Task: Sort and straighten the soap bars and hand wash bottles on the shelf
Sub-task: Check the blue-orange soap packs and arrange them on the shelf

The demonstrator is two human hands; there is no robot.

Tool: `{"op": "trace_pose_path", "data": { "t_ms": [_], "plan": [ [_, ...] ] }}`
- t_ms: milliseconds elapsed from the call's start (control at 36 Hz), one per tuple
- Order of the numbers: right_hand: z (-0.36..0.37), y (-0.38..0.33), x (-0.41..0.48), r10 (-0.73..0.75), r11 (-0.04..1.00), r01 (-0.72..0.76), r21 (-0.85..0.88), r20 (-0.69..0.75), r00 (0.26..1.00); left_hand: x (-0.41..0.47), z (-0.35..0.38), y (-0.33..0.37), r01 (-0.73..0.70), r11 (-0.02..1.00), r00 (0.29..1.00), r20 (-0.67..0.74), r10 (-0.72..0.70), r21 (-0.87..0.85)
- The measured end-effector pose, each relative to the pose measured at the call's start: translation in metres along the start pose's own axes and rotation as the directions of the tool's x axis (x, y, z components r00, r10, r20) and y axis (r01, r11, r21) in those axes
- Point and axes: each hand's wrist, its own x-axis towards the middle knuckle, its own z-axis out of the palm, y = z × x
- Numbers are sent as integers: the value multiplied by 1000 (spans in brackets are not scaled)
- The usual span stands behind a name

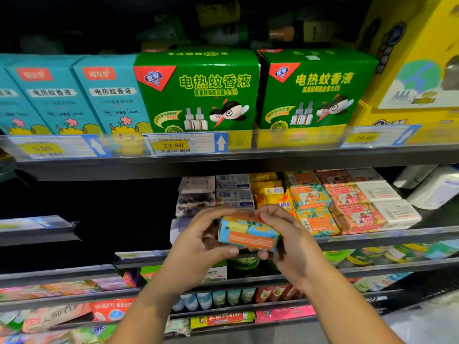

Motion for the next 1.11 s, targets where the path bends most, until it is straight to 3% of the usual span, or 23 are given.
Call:
{"op": "trace_pose_path", "data": {
  "t_ms": [83,139,250,361,444,556,694,778,861,917,1000,1111],
  "plan": [
    [-3,-1,0,63,992,-78,95,151,987,2,-7,-2,-50,983,992,-102,69,177],
    [-6,2,1,38,998,-47,36,234,971,2,-9,-3,-18,996,988,-154,31,90],
    [-3,5,2,-52,923,104,-370,147,988,-1,-8,4,15,993,977,-210,-39,-117],
    [8,20,-1,-122,855,149,-496,86,989,-3,-4,15,-56,978,954,-299,-6,-199],
    [20,36,-4,-87,884,136,-448,130,988,0,5,23,-79,985,965,-259,37,-154],
    [21,40,-4,-107,908,191,-374,234,966,0,17,34,-88,995,982,-161,95,50],
    [-6,28,5,-195,890,226,-397,117,974,-1,1,24,-79,996,961,-260,89,50],
    [-20,19,8,-223,949,235,-210,80,972,-5,-7,18,-9,996,968,-249,32,94],
    [-13,13,5,-293,941,305,-148,94,951,-8,-1,12,70,988,985,-169,-45,140],
    [-1,15,1,-319,905,338,-256,116,941,-9,8,9,92,976,991,-111,-71,197],
    [12,22,-4,-333,791,361,-494,148,931,-11,16,-3,145,984,988,-76,-137,105],
    [6,20,-3,-345,764,348,-543,113,932,-12,17,-10,209,971,967,-173,-188,113]
  ]
}}
